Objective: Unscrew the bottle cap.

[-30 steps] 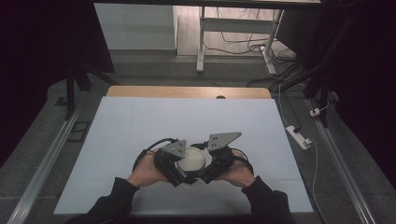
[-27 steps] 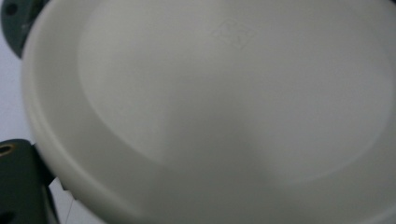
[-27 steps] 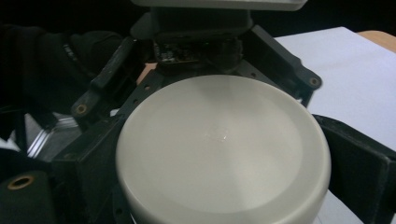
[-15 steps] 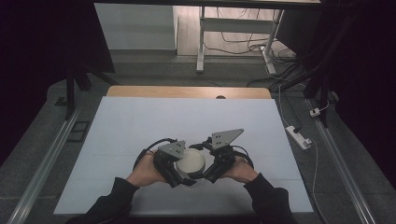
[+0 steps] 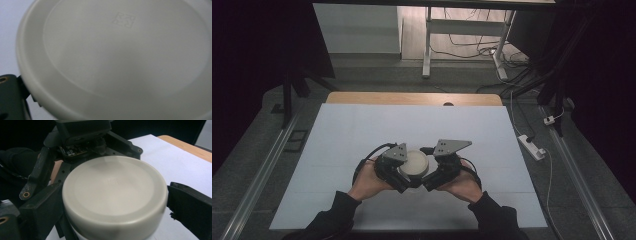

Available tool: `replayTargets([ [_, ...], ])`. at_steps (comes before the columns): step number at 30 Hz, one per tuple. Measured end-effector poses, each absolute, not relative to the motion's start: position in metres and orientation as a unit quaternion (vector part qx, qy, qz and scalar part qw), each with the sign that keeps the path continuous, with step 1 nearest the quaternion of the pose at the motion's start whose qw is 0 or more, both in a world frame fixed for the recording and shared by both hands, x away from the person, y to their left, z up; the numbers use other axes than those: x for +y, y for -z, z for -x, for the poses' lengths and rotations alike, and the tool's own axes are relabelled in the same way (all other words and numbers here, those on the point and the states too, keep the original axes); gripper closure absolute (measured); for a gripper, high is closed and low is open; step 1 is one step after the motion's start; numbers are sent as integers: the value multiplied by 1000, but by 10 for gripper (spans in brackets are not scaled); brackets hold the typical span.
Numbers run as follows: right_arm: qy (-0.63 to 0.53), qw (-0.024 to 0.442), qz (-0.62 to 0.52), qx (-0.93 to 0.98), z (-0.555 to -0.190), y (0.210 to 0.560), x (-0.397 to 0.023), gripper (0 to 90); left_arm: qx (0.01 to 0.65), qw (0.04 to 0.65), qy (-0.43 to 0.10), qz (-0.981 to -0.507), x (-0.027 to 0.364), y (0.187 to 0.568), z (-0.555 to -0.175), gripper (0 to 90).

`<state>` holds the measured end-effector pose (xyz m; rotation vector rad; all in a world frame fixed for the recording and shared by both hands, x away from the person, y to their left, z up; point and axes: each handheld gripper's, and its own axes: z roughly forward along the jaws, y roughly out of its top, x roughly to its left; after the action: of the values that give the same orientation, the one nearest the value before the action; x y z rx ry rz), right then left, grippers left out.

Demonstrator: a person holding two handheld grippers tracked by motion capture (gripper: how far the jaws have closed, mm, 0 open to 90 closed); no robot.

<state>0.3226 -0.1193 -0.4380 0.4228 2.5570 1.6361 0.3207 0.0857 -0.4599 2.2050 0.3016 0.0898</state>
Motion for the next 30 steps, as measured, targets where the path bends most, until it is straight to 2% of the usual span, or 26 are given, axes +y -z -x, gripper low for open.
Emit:
replayTargets([
  [3, -536, 40, -128, 833, -321, 438, -118, 65, 117, 441, -35, -889, 85, 460, -320, 69],
  [8, -536, 44, -116, 835, -318, 437, -117, 68, 100, 440, -30, -892, 85, 460, -319, 69],
  [11, -536, 29, -106, 837, -319, 437, -118, 69, 84, 444, -18, -892, 85, 460, -318, 69],
  [16, -540, -14, -60, 839, -321, 437, -122, 69, 33, 445, 11, -895, 84, 461, -315, 69],
  [22, -550, -94, 31, 829, -322, 440, -126, 67, -40, 441, 47, -895, 78, 460, -306, 69],
  [27, -543, -84, 43, 834, -322, 442, -128, 64, -21, 436, 30, -899, 77, 462, -307, 69],
  [30, -551, -75, 16, 831, -324, 439, -129, 0, 6, 438, 11, -899, 80, 462, -310, 69],
])
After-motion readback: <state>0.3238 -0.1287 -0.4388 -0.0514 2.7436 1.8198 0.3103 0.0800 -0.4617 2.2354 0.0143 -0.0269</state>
